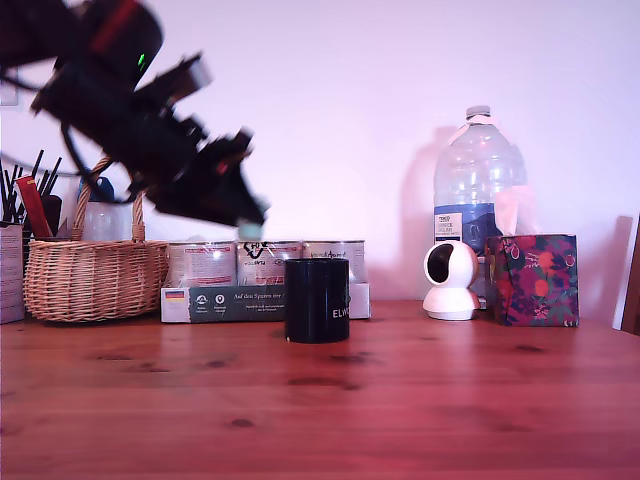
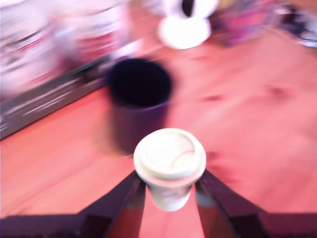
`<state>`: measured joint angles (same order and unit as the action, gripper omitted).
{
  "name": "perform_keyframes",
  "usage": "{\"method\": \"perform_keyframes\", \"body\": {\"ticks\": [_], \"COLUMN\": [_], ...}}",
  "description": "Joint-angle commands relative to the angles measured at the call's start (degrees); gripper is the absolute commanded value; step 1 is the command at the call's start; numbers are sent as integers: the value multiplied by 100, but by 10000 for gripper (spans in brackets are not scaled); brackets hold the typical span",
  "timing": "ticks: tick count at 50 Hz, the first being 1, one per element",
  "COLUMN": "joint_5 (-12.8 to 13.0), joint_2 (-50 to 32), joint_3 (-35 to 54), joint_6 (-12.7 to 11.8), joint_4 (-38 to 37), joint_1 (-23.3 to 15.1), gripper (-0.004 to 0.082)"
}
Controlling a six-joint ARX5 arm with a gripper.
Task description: Pick up the coffee capsules from the table one by one and drop them inside the nearest coffee cup
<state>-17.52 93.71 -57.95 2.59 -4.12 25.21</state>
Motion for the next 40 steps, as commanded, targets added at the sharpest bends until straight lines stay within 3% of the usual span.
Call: {"method": "perform_keyframes", "body": {"ticks": [1,19,25,31,40], "joint_5": [-9,9,210,651,756], "joint_2": [-90,-184,-184,-184,-133], "joint_3": [48,48,48,42,-129], "joint_6": [46,48,48,48,90], "joint_4": [50,105,109,107,133], "joint_1": [116,461,455,452,452], "gripper": [161,161,161,161,161]}}
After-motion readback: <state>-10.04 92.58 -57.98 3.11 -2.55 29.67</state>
